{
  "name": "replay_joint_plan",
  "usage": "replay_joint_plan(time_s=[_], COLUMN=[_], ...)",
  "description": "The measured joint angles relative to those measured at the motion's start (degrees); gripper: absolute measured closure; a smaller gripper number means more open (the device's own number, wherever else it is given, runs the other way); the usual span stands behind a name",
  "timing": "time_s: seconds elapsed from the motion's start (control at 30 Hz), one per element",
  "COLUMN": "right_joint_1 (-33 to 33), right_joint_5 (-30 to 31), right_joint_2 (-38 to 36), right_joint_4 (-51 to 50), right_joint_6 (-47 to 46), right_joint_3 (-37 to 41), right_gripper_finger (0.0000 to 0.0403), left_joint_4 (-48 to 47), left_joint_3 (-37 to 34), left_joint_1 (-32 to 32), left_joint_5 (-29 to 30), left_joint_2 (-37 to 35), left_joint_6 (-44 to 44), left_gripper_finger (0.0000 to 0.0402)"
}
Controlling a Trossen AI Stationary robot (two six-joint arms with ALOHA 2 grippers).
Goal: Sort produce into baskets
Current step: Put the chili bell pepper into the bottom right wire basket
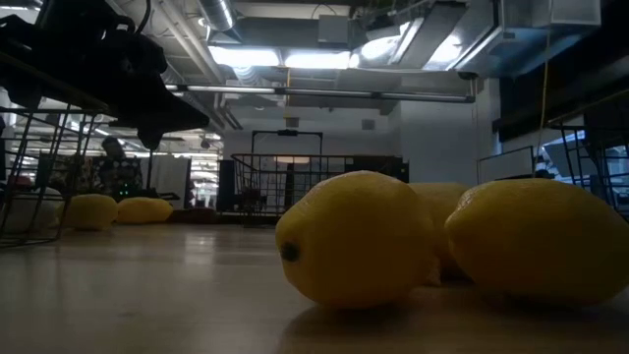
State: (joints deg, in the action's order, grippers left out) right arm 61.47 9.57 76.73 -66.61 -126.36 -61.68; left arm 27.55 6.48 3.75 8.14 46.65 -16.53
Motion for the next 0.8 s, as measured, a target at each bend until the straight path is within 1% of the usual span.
replay_joint_plan(time_s=[0.17, 0.43, 0.67, 0.8], right_joint_1=[0.0, 0.0, 0.0, 0.0], right_joint_5=[1.3, 0.1, -1.1, -1.3], right_joint_2=[1.3, 4.9, 7.5, 7.6], right_joint_4=[5.7, 14.6, 15.6, 15.7], right_joint_6=[0.6, 1.1, 1.1, 0.8], right_joint_3=[3.6, 9.2, 10.4, 10.4], right_gripper_finger=[0.0295, 0.0295, 0.0294, 0.0280], left_joint_4=[0.0, 0.0, 0.0, 0.0], left_joint_3=[0.0, 0.0, 0.0, 0.0], left_joint_1=[0.0, 0.0, 0.0, 0.0], left_joint_5=[0.0, 0.0, 0.0, 0.0], left_joint_2=[0.0, 0.0, 0.0, 0.0], left_joint_6=[0.0, 0.0, 0.0, 0.0], left_gripper_finger=[0.0389, 0.0389, 0.0389, 0.0389])
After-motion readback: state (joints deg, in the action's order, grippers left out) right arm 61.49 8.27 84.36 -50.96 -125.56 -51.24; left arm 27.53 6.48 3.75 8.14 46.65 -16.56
